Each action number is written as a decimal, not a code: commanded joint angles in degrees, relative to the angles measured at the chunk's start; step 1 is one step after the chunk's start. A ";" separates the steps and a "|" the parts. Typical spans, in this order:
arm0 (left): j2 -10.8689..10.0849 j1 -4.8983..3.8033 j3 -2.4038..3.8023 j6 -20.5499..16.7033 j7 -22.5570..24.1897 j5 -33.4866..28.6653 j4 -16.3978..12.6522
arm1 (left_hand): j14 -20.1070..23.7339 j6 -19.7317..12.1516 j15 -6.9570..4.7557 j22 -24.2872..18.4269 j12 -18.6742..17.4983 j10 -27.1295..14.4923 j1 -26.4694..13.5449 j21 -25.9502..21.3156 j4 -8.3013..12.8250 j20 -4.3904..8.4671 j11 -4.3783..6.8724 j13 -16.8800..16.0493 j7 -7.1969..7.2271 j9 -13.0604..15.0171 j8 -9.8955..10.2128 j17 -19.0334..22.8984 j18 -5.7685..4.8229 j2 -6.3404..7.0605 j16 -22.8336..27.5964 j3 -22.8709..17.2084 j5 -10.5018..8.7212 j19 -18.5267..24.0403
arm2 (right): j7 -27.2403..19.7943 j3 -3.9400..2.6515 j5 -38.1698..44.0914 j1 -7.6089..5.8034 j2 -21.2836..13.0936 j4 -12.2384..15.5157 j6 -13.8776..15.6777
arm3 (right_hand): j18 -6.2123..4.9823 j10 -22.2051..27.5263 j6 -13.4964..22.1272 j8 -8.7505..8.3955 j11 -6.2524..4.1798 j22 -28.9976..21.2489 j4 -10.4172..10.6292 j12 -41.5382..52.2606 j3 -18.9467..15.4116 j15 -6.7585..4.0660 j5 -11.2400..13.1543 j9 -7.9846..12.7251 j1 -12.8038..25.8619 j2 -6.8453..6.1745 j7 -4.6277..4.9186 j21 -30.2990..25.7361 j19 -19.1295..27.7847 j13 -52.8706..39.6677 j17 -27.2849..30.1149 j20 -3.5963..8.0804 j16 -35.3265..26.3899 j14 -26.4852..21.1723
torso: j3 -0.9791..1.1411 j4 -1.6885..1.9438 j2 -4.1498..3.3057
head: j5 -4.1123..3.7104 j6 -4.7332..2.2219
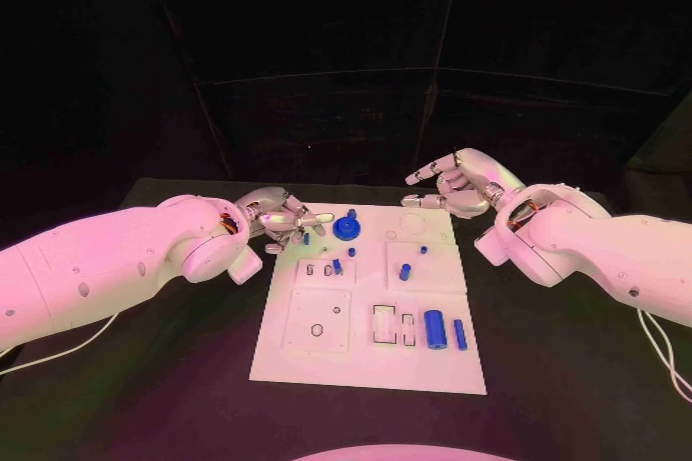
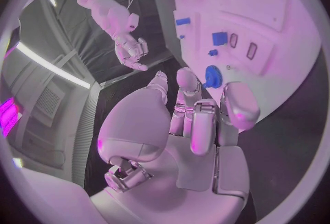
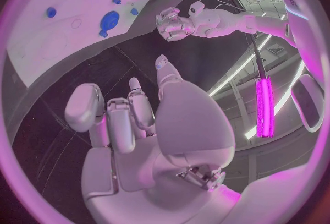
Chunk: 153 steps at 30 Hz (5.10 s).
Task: Assemble the parts on the task board
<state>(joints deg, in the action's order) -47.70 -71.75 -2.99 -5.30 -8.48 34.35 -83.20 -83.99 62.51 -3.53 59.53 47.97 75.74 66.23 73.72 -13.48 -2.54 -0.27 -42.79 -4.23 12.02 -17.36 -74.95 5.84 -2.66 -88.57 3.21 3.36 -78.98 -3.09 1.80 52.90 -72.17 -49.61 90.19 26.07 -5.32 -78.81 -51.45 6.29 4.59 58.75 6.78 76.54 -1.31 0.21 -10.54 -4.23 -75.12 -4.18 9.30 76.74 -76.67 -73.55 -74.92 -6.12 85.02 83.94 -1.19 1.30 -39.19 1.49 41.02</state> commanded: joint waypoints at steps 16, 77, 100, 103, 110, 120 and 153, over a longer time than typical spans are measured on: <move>9.39 -3.05 -0.30 15.63 -20.95 21.85 6.78 | -6.01 -6.59 -1.19 9.35 12.15 -2.51 -2.40 5.23 -2.94 1.05 1.39 -11.43 1.22 12.31 -14.29 -15.05 -1.87 -2.56 -1.43 8.32 -0.52 -4.40 | 1.06 -0.02 -6.07 -0.83 -0.11 -2.06 0.66 | -0.84 0.47 -0.43 0.57 -0.34 -1.57 -0.20 -0.78 -0.27 -0.44 -0.38 0.03 0.29 1.23 -0.03 -1.04 1.02 0.70 -0.80 0.29 -0.92 2.85 | 0.85 -0.13 1.01 | 0.46 0.82; 18.32 -3.51 -2.89 22.73 -21.99 22.16 15.00 | -6.01 -9.34 -1.33 11.90 14.14 -2.16 1.47 6.52 -0.90 1.16 1.57 -13.18 1.46 17.01 -18.25 -15.05 -2.28 -4.32 -1.43 8.66 -0.40 -5.03 | 3.21 0.00 -5.55 -0.84 1.47 -3.20 -0.20 | -0.95 0.78 -0.04 0.68 -0.43 -2.57 -0.57 -1.36 -0.73 -0.59 -2.41 0.22 -0.08 2.39 -0.07 -1.80 1.15 1.31 -0.24 0.49 -1.44 2.83 | 0.67 0.04 1.00 | 0.49 2.85; 18.74 -3.49 -2.94 23.03 -22.07 22.16 15.06 | -6.01 -10.37 -1.38 12.46 14.41 -2.24 5.32 6.72 2.60 1.20 1.63 -13.39 1.49 18.51 -18.98 -15.05 -2.35 -4.78 -1.43 5.80 -0.38 -5.03 | 3.59 0.00 -5.53 -0.84 1.68 -3.43 -0.80 | -0.95 0.78 -0.04 0.68 -0.43 -2.57 -0.57 -1.36 -0.73 -0.59 -2.41 0.22 -0.08 2.39 -0.07 -1.80 1.15 1.31 -0.24 0.49 -1.44 2.83 | 0.65 0.00 0.92 | 0.47 3.12; 18.76 -3.48 -2.94 23.07 -22.08 22.15 15.01 | -6.01 -10.44 -1.38 12.52 14.38 -2.27 5.50 6.74 2.90 1.21 1.63 -13.36 1.49 18.59 -18.99 -15.05 -2.36 -4.57 -1.43 5.66 -0.38 -5.04 | 3.62 0.00 -5.53 -0.84 1.72 -3.45 -0.88 | -0.94 0.67 -0.02 0.68 -0.43 -2.56 -0.57 -1.23 -0.78 -0.60 -2.50 0.23 -0.05 2.42 -0.07 -1.81 1.12 1.16 -0.39 0.49 -1.39 2.87 | 0.63 0.00 0.92 | 0.48 3.13; 18.65 -3.46 -2.95 23.03 -22.07 22.15 14.94 | -6.01 -10.70 -1.41 12.50 14.27 -2.38 6.54 6.70 3.99 1.23 1.68 -13.24 1.54 18.75 -18.86 -15.05 -2.34 -4.51 -1.43 4.66 -0.36 -4.99 | 3.69 0.00 -5.53 -0.84 1.79 -3.51 -1.05 | -0.94 0.67 -0.02 0.68 -0.43 -2.56 -0.57 -1.23 -0.78 -0.60 -2.50 0.23 -0.05 2.42 -0.07 -1.81 1.12 1.16 -0.39 0.49 -1.39 2.87 | 0.64 0.05 0.92 | 0.42 3.25; 18.44 -3.42 -2.95 22.23 -22.01 21.53 14.59 | -6.01 -11.68 -1.90 12.46 13.48 -2.95 12.43 6.56 8.85 1.70 2.19 -12.78 1.95 18.42 -17.36 -15.05 -2.28 -6.96 -1.43 -3.32 -0.28 -4.89 | 3.70 0.00 -5.53 -0.84 1.85 -3.58 -1.10 | -0.94 0.67 -0.02 0.68 -0.43 -2.56 -0.57 -1.23 -0.78 -0.60 -2.50 0.23 -0.05 2.42 -0.07 -1.81 1.12 1.16 -0.39 0.49 -1.39 2.87 | 0.66 0.04 0.91 | 0.49 3.30; 10.97 -2.49 -2.98 8.36 -20.50 18.92 5.81 | -6.01 -11.42 -1.69 14.07 13.85 -0.72 -1.70 6.91 16.31 1.44 2.04 -13.02 1.75 22.41 -19.85 -15.05 -2.50 6.31 -1.43 -43.29 3.09 -5.45 | 3.83 0.02 -5.53 -0.84 1.81 -4.19 -1.34 | -0.92 0.53 -0.04 0.74 -0.44 -2.51 -0.50 -1.11 -0.94 -0.60 -2.60 0.23 0.10 2.51 -0.08 -1.81 1.04 1.03 -0.38 0.51 -1.41 2.89 | 0.76 0.16 0.96 | 1.40 3.62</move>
<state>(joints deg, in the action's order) -36.65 -74.26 -5.98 5.80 -29.76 51.53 -77.05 -84.05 51.02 -4.99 73.55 61.50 74.73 64.58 80.37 -6.17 -1.23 1.74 -55.75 -2.76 34.36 -36.90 -74.91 3.96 3.10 -89.83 -30.88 6.16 -83.89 0.88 1.85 47.22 -72.87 -47.78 85.96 25.04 -5.32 -78.40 -51.44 6.63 4.19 56.25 6.16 75.37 -1.95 0.01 -12.92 -4.09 -75.15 -2.16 9.30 75.16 -75.87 -72.44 -74.91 -5.74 83.98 84.15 -0.44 1.46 -38.26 2.80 44.59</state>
